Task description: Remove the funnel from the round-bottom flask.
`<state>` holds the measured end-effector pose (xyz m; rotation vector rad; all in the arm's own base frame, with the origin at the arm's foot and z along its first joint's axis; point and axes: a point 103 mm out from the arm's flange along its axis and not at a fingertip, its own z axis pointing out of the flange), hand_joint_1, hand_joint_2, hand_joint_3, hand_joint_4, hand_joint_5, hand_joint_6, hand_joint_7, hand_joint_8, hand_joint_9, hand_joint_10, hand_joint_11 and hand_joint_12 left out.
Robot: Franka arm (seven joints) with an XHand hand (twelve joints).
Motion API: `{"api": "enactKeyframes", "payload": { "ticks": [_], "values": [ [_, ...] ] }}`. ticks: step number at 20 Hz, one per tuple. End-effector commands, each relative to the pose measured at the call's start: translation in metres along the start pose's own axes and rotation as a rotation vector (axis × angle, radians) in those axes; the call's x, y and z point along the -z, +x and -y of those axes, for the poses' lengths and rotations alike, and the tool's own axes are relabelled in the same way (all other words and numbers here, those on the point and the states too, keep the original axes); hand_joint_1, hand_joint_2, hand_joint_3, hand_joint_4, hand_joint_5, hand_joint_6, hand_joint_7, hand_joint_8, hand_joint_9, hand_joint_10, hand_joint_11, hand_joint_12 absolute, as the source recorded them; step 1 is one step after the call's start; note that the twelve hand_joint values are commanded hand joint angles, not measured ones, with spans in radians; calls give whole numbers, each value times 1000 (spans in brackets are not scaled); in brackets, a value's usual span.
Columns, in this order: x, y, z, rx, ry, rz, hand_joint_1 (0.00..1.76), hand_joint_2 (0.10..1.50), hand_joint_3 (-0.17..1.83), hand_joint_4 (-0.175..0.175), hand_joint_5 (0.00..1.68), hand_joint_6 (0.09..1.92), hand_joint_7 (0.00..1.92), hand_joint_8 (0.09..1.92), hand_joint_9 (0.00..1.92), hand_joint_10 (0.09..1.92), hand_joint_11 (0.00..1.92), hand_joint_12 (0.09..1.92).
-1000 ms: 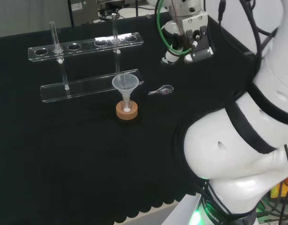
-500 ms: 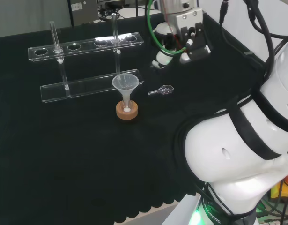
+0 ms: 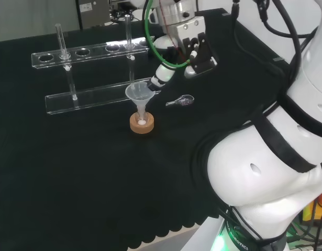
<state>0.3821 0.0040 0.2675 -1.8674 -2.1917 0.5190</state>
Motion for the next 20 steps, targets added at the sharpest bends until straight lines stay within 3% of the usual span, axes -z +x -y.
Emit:
{"api": "enactKeyframes", "payload": {
  "ticks": [1, 12, 14, 16, 20],
  "values": [
    [-8, 19, -24, 43, 15, 21, 624, 583, 496, -93, 96, 87, 20, 735, 363, 733, 370, 1341],
    [-19, 32, -39, 54, 19, 67, 616, 587, 469, -91, 82, 87, 7, 740, 343, 739, 429, 1346],
    [-21, 32, -41, 58, 21, 64, 616, 589, 464, -90, 80, 87, 1, 740, 339, 741, 434, 1346],
    [-23, 31, -44, 92, 24, 49, 617, 590, 460, -90, 79, 87, 0, 738, 335, 743, 438, 1344],
    [-30, 30, -50, 92, 45, 41, 617, 594, 451, -89, 77, 87, 0, 725, 331, 749, 443, 1341]
  ]
}}
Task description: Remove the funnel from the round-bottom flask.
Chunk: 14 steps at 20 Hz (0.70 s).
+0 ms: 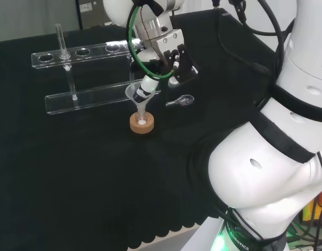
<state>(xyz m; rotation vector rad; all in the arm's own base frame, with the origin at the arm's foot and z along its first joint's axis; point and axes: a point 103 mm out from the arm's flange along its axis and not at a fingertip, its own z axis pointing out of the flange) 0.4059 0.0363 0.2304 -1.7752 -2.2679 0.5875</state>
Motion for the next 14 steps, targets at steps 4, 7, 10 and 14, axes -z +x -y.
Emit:
{"api": "enactKeyframes", "payload": {
  "ticks": [4, 7, 10, 14],
  "values": [
    [-15, 0, -16, 11, 32, -11, 618, 599, 439, -84, 46, 87, 0, 698, 324, 755, 455, 1337],
    [-15, 2, -17, 5, 27, -8, 619, 601, 432, -83, 28, 87, 0, 680, 319, 758, 462, 1334],
    [-20, 0, -22, -2, 21, -13, 625, 604, 425, -83, 23, 87, 0, 666, 316, 764, 469, 1332],
    [-25, 0, -28, -1, 19, -23, 636, 606, 421, -82, 20, 87, 0, 666, 318, 770, 484, 1334]
  ]
}}
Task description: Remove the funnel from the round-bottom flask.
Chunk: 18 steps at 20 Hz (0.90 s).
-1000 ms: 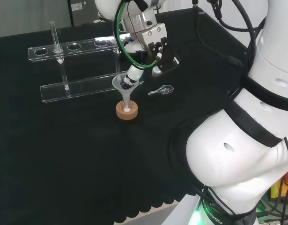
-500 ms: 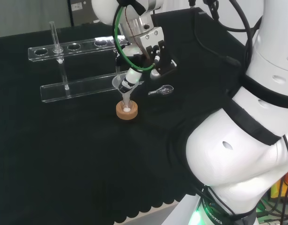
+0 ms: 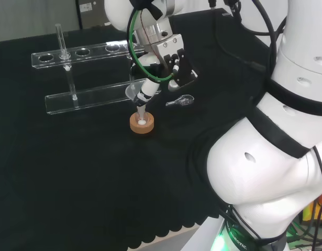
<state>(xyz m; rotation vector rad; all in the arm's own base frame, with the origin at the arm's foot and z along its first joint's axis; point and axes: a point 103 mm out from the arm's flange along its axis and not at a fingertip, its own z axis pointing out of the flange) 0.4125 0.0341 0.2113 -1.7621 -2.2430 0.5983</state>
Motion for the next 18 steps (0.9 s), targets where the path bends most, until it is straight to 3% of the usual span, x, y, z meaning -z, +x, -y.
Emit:
{"api": "enactKeyframes", "payload": {
  "ticks": [1, 11, 18],
  "values": [
    [-10, 3, -15, -2, -7, -7, 636, 606, 420, -82, 19, 87, 0, 666, 318, 771, 485, 1334],
    [-14, 3, -20, -7, -11, 38, 641, 618, 393, -80, 20, 87, 0, 526, 259, 799, 450, 1332],
    [-19, 4, -21, 5, -34, 63, 659, 622, 390, -83, 41, 87, 0, 529, 259, 794, 439, 1339]
  ]
}}
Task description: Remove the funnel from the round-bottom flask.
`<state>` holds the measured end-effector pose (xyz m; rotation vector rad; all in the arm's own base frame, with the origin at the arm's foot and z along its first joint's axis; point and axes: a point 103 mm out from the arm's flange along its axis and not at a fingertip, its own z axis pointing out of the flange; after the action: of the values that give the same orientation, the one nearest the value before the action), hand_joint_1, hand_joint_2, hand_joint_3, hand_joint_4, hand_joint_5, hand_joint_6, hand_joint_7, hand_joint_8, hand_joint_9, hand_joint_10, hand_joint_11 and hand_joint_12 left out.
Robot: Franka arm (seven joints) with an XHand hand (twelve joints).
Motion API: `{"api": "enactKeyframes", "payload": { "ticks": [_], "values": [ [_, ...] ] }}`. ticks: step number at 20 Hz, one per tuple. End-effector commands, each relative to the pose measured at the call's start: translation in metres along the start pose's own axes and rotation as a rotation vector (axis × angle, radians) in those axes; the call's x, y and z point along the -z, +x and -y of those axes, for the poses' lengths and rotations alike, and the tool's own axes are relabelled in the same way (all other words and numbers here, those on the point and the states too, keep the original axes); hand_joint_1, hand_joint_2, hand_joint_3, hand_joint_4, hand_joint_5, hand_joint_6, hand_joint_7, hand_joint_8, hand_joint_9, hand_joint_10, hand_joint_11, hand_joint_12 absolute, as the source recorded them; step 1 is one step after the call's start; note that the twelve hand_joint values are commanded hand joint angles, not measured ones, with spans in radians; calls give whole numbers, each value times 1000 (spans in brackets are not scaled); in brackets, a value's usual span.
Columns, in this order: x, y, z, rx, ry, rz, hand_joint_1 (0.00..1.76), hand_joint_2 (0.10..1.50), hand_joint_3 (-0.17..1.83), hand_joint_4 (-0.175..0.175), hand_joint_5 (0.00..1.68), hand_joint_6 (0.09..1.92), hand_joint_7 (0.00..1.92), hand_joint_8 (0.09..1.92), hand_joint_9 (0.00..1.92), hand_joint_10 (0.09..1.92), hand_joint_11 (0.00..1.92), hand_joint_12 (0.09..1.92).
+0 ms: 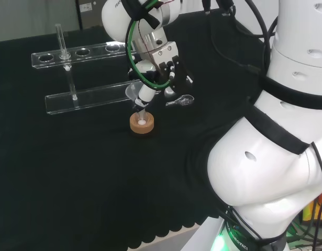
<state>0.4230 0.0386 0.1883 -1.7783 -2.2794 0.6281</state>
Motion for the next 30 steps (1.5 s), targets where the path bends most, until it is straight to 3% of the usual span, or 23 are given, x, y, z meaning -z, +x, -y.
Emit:
{"api": "enactKeyframes", "payload": {
  "ticks": [1, 11, 19, 21, 25, 30],
  "values": [
    [-5, 2, -1, 9, -22, 23, 666, 623, 391, -84, 50, 87, 0, 539, 265, 790, 437, 1340],
    [-5, 5, -4, -1, -33, 59, 790, 613, 505, -88, 141, 87, 11, 685, 390, 710, 431, 1333],
    [-1, 5, -3, -6, -77, 86, 911, 626, 666, -67, 473, 87, 287, 684, 692, 586, 520, 1274],
    [0, 5, -3, -4, -77, 88, 921, 636, 668, -48, 585, 213, 356, 658, 744, 542, 540, 1255],
    [2, 6, -2, -5, -86, 94, 930, 649, 670, -14, 635, 718, 424, 650, 800, 498, 567, 1240],
    [11, 5, 1, -9, -105, 104, 936, 653, 678, -1, 684, 867, 506, 679, 835, 503, 589, 1238]
  ]
}}
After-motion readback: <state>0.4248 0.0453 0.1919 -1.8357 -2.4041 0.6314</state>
